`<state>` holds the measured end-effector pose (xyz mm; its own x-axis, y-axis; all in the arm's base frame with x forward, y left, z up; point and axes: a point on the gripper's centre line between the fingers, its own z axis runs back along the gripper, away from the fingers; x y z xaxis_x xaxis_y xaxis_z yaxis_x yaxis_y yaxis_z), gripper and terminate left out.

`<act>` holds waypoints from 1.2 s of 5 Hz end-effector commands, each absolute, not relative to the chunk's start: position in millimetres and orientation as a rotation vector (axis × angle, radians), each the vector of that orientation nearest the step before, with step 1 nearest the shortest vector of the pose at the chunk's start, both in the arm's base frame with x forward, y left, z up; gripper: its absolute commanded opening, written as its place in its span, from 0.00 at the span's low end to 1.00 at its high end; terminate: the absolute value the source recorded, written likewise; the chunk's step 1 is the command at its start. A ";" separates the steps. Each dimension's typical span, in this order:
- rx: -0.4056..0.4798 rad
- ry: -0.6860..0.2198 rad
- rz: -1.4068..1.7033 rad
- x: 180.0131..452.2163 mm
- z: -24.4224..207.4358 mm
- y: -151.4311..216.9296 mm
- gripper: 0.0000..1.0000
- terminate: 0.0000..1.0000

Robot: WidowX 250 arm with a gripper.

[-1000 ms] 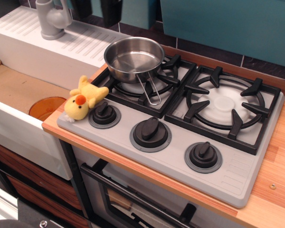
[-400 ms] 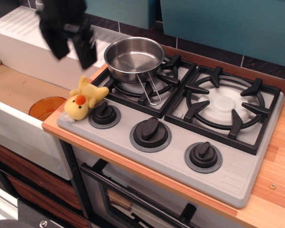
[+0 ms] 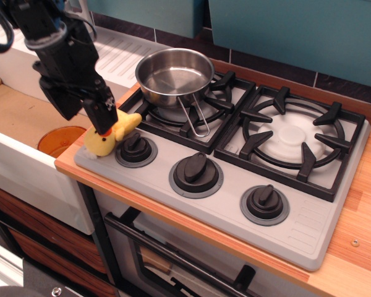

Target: Put pan on stove and put stuffedduck in pan

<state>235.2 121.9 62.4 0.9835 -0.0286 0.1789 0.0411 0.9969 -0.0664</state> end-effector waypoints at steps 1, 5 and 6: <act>-0.029 -0.273 -0.038 243.8 62.1 118.5 1.00 0.00; -0.064 -0.287 -0.022 253.0 17.8 120.1 0.00 0.00; -0.063 -0.254 -0.013 254.5 27.3 119.9 0.00 0.00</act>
<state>243.5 123.5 17.5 0.9755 0.0039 0.2201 0.0131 0.9970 -0.0759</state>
